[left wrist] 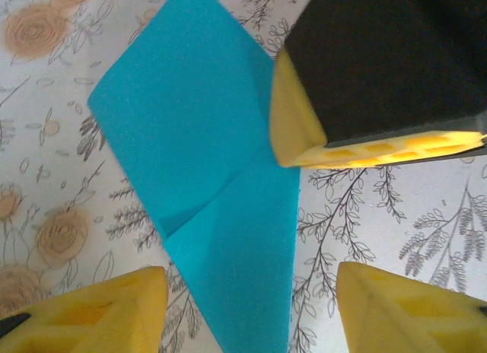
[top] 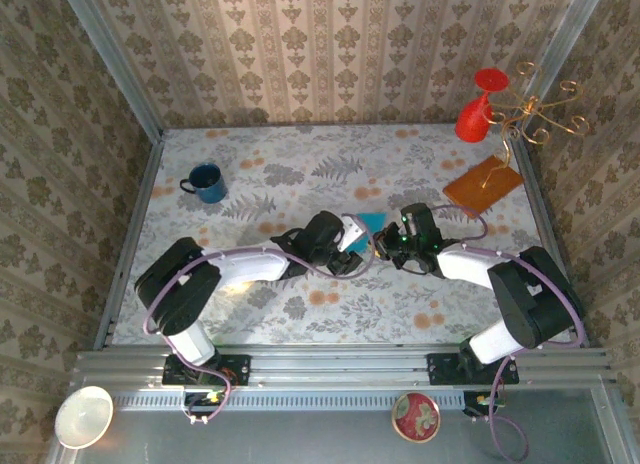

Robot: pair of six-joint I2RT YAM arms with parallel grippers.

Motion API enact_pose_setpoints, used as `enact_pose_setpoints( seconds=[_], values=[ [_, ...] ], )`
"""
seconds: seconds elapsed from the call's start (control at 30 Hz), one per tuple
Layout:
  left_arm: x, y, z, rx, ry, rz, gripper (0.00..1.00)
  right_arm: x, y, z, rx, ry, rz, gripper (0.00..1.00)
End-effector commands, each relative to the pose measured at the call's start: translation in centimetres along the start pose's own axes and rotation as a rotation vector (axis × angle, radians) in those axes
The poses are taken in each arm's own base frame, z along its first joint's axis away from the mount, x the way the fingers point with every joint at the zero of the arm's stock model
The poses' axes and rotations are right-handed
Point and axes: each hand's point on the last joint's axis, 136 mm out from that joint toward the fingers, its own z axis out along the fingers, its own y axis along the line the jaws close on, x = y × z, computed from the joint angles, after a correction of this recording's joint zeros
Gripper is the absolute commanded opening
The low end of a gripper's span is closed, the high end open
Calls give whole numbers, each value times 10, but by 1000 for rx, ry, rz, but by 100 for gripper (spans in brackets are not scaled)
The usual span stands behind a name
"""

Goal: Fold a paper plane with a square sheet of paper (pick it up from the middle)
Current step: Fold the wing for the fifth time at the center of the table.

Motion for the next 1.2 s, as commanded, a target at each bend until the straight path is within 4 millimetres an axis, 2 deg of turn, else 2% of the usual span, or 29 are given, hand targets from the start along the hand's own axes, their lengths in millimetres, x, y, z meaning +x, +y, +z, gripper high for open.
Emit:
enact_pose_setpoints(
  seconds=[0.0,0.17,0.3,0.67,1.17],
  values=[
    [-6,-1,8,-41,-43,178,58,3,2,-1,12,38,25,4],
    [-8,-1,14,-46,-75,226,51,2,2,-3,18,41,36,5],
    [0,-3,22,-33,-54,245,48,3,4,-2,18,50,39,5],
    [13,-4,31,-20,-25,242,45,2,2,1,23,56,47,5],
    [28,-6,36,-11,-5,230,27,-2,0,-1,27,46,59,7]
  ],
)
